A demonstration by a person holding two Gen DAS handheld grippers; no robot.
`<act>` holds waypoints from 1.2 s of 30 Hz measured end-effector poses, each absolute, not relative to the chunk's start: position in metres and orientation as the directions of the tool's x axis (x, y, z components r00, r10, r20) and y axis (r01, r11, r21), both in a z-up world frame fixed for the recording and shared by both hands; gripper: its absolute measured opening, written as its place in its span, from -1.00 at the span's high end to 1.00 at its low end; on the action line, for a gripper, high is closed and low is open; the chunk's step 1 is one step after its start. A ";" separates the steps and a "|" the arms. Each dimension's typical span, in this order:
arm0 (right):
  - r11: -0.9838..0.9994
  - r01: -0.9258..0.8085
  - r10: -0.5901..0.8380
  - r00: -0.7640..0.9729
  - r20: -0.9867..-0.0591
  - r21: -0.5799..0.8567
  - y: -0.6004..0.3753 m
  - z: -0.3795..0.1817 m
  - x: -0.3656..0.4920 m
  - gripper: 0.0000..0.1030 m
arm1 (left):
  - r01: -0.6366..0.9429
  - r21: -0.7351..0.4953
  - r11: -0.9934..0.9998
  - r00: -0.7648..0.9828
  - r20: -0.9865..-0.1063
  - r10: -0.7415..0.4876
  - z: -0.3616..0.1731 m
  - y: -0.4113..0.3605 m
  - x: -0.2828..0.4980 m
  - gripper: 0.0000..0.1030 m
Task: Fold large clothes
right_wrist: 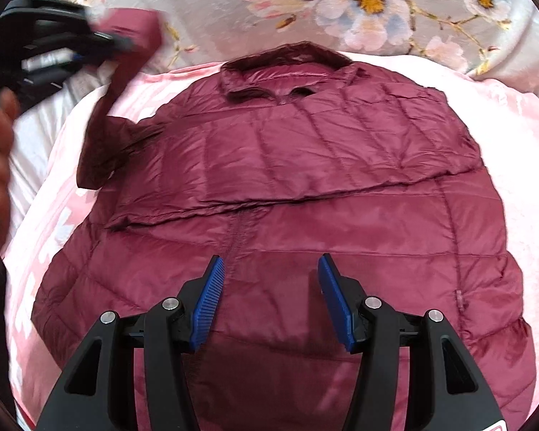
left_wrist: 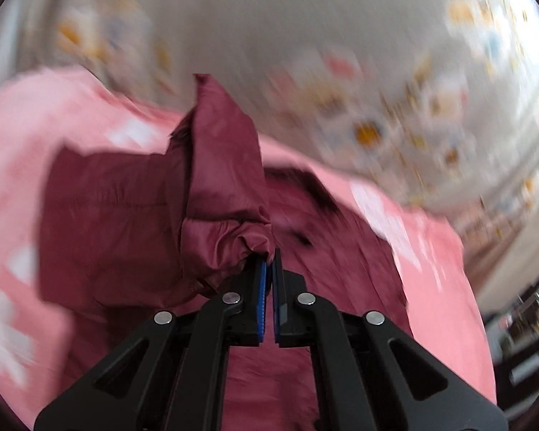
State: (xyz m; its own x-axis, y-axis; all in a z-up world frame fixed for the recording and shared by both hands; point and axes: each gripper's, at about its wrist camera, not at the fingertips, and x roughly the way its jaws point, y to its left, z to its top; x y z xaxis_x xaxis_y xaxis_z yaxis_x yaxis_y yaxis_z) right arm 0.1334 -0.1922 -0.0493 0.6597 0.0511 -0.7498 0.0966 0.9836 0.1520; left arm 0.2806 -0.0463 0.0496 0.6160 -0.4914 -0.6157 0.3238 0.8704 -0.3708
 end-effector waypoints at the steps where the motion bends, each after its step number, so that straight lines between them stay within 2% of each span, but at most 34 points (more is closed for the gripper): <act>1: 0.983 0.105 0.044 0.659 -0.751 0.150 -0.195 -0.050 0.133 -0.05 | 0.326 -0.376 0.867 0.578 -0.646 -0.498 0.032 -0.062 0.281 0.92; 3: 0.981 0.131 0.026 0.653 -0.757 0.146 -0.206 -0.052 0.130 -0.05 | 0.313 -0.411 0.856 0.512 -0.687 -0.516 0.000 -0.081 0.282 0.69; 4: 0.979 0.142 0.019 0.649 -0.760 0.146 -0.211 -0.054 0.129 -0.05 | 0.295 -0.427 0.855 0.490 -0.700 -0.519 -0.010 -0.085 0.282 0.24; 5: 0.978 0.152 0.013 0.647 -0.763 0.146 -0.215 -0.055 0.127 -0.05 | 0.262 -0.458 0.850 0.467 -0.710 -0.527 -0.024 -0.084 0.281 -0.05; 7: 0.975 0.169 0.003 0.646 -0.764 0.146 -0.223 -0.055 0.126 -0.06 | 0.226 -0.533 0.815 0.494 -0.659 -0.567 -0.031 -0.074 0.273 -0.14; 8: 0.973 0.175 0.000 0.647 -0.762 0.149 -0.227 -0.055 0.126 -0.10 | 0.223 -0.560 0.798 0.502 -0.636 -0.587 -0.028 -0.064 0.268 -0.26; 11: 0.967 0.180 0.018 0.659 -0.752 0.180 -0.236 -0.048 0.132 -0.18 | 0.207 -0.579 0.789 0.581 -0.576 -0.575 -0.010 -0.028 0.256 -0.43; 15: 0.954 0.176 0.055 0.692 -0.719 0.242 -0.249 -0.031 0.158 -0.36 | 0.113 -0.592 0.798 0.676 -0.543 -0.498 0.007 0.033 0.256 -0.44; 19: 0.923 0.182 0.117 0.707 -0.697 0.339 -0.259 -0.026 0.188 -0.37 | -0.030 -0.636 0.771 0.711 -0.556 -0.431 -0.004 0.093 0.270 -0.44; 22: 0.864 0.218 0.198 0.681 -0.705 0.453 -0.269 -0.040 0.215 -0.37 | -0.123 -0.696 0.707 0.708 -0.561 -0.429 -0.023 0.128 0.272 -0.44; 24: 0.842 0.245 0.225 0.649 -0.727 0.480 -0.270 -0.053 0.229 -0.35 | -0.164 -0.728 0.666 0.704 -0.559 -0.439 -0.033 0.142 0.276 -0.44; 25: 0.844 0.244 0.236 0.632 -0.738 0.478 -0.269 -0.059 0.236 0.04 | -0.177 -0.739 0.651 0.698 -0.560 -0.446 -0.038 0.146 0.278 -0.44; 26: 0.850 0.231 0.246 0.621 -0.744 0.473 -0.266 -0.061 0.240 0.92 | -0.181 -0.744 0.643 0.694 -0.560 -0.453 -0.039 0.148 0.280 -0.43; 27: 0.861 0.217 0.250 0.608 -0.754 0.461 -0.264 -0.060 0.245 0.93 | -0.183 -0.749 0.637 0.690 -0.559 -0.459 -0.041 0.147 0.283 -0.43; 30: 0.860 0.168 0.244 0.694 -0.677 0.482 -0.273 -0.021 0.243 0.94 | -0.178 -0.770 0.613 0.684 -0.545 -0.485 -0.041 0.148 0.288 -0.43; 36: 0.943 0.153 0.051 0.810 -0.585 0.294 -0.290 0.068 0.237 0.94 | -0.165 -0.772 0.614 0.662 -0.548 -0.511 -0.044 0.125 0.307 -0.43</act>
State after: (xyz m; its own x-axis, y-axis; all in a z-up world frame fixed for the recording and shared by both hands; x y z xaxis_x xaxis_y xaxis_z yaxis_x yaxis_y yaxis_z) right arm 0.2368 -0.2905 0.0678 0.8097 0.0509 -0.5846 0.1531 0.9434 0.2943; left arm 0.3071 0.1246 -0.0435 0.6623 -0.5108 -0.5482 -0.1647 0.6144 -0.7716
